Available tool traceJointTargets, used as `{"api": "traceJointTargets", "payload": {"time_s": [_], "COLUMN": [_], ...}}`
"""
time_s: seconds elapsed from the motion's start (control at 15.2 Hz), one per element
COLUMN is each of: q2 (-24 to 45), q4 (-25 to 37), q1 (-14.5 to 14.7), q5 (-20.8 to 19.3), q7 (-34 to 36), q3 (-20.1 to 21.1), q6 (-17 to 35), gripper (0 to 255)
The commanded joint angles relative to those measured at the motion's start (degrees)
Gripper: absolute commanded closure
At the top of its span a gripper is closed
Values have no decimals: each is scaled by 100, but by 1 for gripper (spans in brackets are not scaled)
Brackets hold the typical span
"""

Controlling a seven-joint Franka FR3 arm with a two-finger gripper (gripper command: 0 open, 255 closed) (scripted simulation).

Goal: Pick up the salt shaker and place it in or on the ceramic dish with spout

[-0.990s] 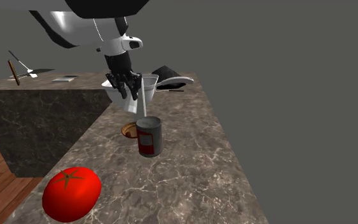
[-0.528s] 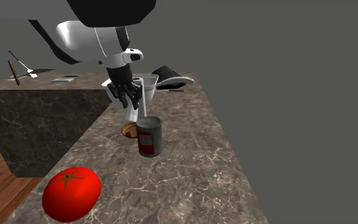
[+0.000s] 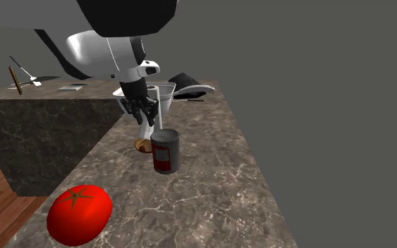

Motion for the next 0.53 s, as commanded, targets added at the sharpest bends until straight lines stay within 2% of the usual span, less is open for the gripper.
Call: {"api": "traceJointTargets", "payload": {"time_s": [0.0,0.07,0.13,0.46], "q2": [0,0,0,0], "q4": [0,0,0,0], "q1": [0,0,0,0], "q5": [-1,-1,-1,0], "q7": [1,1,1,0], "q3": [0,0,0,0], "q6": [2,2,2,2], "gripper": [255,255,0,0]}}
